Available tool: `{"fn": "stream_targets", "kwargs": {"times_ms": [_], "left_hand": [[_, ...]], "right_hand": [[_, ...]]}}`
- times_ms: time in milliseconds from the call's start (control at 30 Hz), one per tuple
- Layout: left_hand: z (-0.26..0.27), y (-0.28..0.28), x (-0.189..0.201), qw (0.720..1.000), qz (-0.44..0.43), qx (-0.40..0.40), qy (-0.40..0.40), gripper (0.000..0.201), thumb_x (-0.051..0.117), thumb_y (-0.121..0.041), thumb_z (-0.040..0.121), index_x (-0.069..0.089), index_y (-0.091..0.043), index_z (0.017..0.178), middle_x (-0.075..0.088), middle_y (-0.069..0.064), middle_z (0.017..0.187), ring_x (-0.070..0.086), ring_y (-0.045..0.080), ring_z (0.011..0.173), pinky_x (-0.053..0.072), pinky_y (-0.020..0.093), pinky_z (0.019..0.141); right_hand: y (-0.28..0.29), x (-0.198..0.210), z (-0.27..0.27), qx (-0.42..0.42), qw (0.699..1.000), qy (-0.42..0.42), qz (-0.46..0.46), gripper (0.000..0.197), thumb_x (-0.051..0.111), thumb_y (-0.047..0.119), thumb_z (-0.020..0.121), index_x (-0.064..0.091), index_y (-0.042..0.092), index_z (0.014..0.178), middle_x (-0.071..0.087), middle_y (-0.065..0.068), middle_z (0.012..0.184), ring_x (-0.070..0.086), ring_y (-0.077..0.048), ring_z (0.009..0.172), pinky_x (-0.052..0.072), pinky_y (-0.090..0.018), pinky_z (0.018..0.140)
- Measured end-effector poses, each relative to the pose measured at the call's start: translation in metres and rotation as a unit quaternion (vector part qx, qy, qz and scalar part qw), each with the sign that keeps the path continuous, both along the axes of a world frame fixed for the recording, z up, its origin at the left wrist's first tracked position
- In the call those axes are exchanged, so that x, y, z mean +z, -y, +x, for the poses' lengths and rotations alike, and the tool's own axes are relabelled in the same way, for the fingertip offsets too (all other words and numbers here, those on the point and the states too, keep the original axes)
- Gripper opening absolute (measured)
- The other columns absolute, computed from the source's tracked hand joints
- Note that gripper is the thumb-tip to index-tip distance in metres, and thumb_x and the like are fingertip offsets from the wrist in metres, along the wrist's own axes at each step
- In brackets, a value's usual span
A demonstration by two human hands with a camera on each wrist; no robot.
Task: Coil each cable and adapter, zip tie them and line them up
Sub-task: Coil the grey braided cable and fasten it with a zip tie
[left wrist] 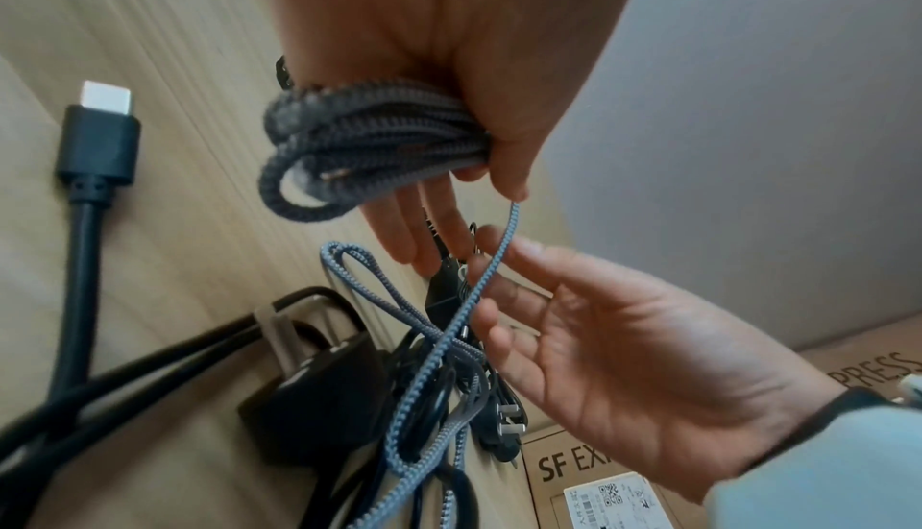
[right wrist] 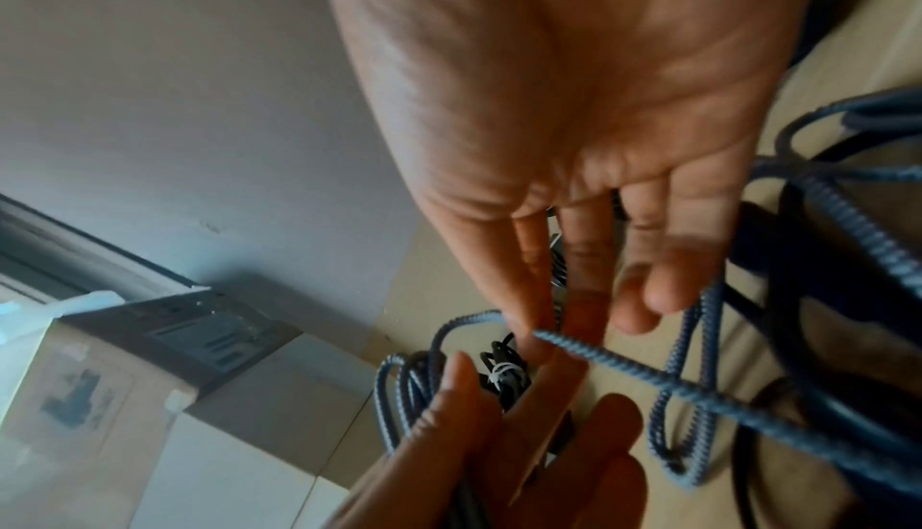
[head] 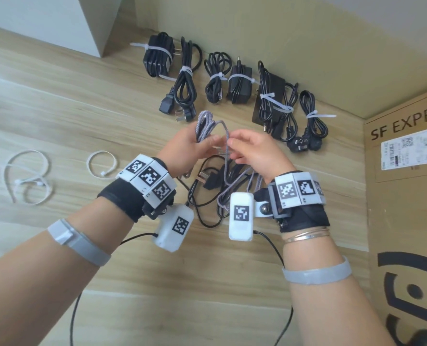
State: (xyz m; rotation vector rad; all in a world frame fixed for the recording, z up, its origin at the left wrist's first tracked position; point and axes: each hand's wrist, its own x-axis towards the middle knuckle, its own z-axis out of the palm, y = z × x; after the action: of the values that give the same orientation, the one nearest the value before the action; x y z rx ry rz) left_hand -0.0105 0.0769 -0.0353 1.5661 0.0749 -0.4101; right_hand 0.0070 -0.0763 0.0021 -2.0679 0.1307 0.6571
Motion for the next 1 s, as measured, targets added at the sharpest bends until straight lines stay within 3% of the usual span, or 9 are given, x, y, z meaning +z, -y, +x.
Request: {"fn": "stream_targets", "kwargs": {"times_ms": [167, 267, 333, 400, 433, 533, 700, 867, 1000], "left_hand": [[-0.003, 0.005, 0.004, 0.999, -0.019, -0.039, -0.006, 0.02, 0.058, -0.013, 0.088, 0.053, -0.024, 0.073, 0.065, -0.007, 0.074, 0.067, 0.011, 0.077, 0.056, 0.024, 0.074], [-0.004, 0.01, 0.01, 0.998, -0.027, -0.063, 0.011, 0.016, 0.058, -0.013, 0.089, 0.054, -0.024, 0.078, 0.066, -0.008, 0.066, 0.069, 0.014, 0.071, 0.056, 0.029, 0.067], [-0.004, 0.013, 0.011, 0.999, -0.034, -0.041, 0.011, 0.017, 0.055, -0.014, 0.091, 0.048, -0.024, 0.079, 0.06, -0.008, 0.057, 0.064, 0.012, 0.059, 0.057, 0.034, 0.063], [-0.002, 0.014, 0.009, 0.999, -0.041, -0.007, 0.008, 0.02, 0.052, -0.014, 0.093, 0.041, -0.02, 0.078, 0.05, -0.007, 0.054, 0.053, 0.014, 0.051, 0.056, 0.043, 0.065], [-0.002, 0.014, 0.009, 0.999, -0.045, 0.007, 0.007, 0.019, 0.051, -0.013, 0.093, 0.039, -0.017, 0.079, 0.045, -0.006, 0.054, 0.048, 0.014, 0.049, 0.054, 0.043, 0.062], [0.0, 0.014, 0.012, 0.996, -0.073, 0.055, 0.004, 0.016, 0.051, -0.008, 0.093, 0.041, -0.014, 0.083, 0.038, -0.001, 0.057, 0.038, 0.011, 0.043, 0.043, 0.027, 0.045], [0.005, 0.013, 0.013, 0.99, -0.104, 0.095, 0.006, 0.022, 0.052, -0.01, 0.093, 0.041, -0.015, 0.075, 0.037, -0.007, 0.054, 0.035, 0.01, 0.043, 0.037, 0.022, 0.041], [0.005, 0.009, 0.009, 0.997, -0.013, 0.068, 0.02, 0.022, 0.058, -0.017, 0.09, 0.044, -0.016, 0.073, 0.039, 0.001, 0.056, 0.039, 0.016, 0.045, 0.041, 0.029, 0.048], [0.003, 0.012, 0.012, 0.983, 0.162, -0.08, 0.014, 0.031, 0.067, -0.038, 0.079, 0.06, -0.008, 0.083, 0.049, -0.001, 0.052, 0.043, 0.002, 0.033, 0.037, 0.012, 0.038]], "right_hand": [[0.003, 0.001, -0.002, -0.009, 0.998, 0.056, 0.025, 0.009, 0.056, 0.007, 0.091, 0.063, 0.011, 0.087, 0.059, -0.001, 0.071, 0.058, -0.009, 0.061, 0.054, -0.018, 0.062], [0.004, 0.005, -0.002, -0.01, 0.996, 0.06, 0.07, 0.015, 0.055, 0.008, 0.092, 0.062, 0.018, 0.084, 0.06, 0.002, 0.067, 0.054, -0.005, 0.057, 0.046, -0.014, 0.055], [0.008, 0.005, -0.001, -0.005, 0.997, 0.066, 0.045, 0.016, 0.054, 0.009, 0.092, 0.061, 0.024, 0.09, 0.062, 0.005, 0.073, 0.055, -0.002, 0.06, 0.046, -0.015, 0.059], [0.012, 0.003, 0.0, 0.005, 0.997, 0.073, -0.027, 0.021, 0.052, 0.011, 0.092, 0.063, 0.028, 0.094, 0.065, 0.006, 0.084, 0.058, -0.003, 0.073, 0.048, -0.019, 0.072], [0.015, 0.001, 0.0, 0.006, 0.995, 0.075, -0.063, 0.024, 0.049, 0.01, 0.092, 0.065, 0.028, 0.096, 0.065, 0.007, 0.09, 0.059, -0.005, 0.08, 0.047, -0.021, 0.078], [0.02, -0.005, -0.001, 0.039, 0.986, 0.06, -0.148, 0.033, 0.045, 0.003, 0.089, 0.068, 0.024, 0.102, 0.065, 0.008, 0.102, 0.056, -0.008, 0.095, 0.039, -0.019, 0.085], [0.023, -0.012, -0.002, 0.1, 0.966, 0.063, -0.232, 0.032, 0.058, 0.006, 0.08, 0.07, 0.029, 0.099, 0.06, 0.0, 0.109, 0.053, -0.016, 0.099, 0.037, -0.021, 0.084], [0.024, -0.007, 0.001, 0.073, 0.956, 0.098, -0.267, 0.009, 0.071, 0.022, 0.08, 0.068, 0.028, 0.087, 0.05, 0.003, 0.104, 0.046, -0.024, 0.112, 0.031, -0.027, 0.09], [0.023, 0.003, 0.001, 0.078, 0.961, 0.111, -0.241, 0.013, 0.068, 0.021, 0.084, 0.069, 0.021, 0.096, 0.048, 0.005, 0.1, 0.043, -0.012, 0.094, 0.03, -0.022, 0.081]]}}
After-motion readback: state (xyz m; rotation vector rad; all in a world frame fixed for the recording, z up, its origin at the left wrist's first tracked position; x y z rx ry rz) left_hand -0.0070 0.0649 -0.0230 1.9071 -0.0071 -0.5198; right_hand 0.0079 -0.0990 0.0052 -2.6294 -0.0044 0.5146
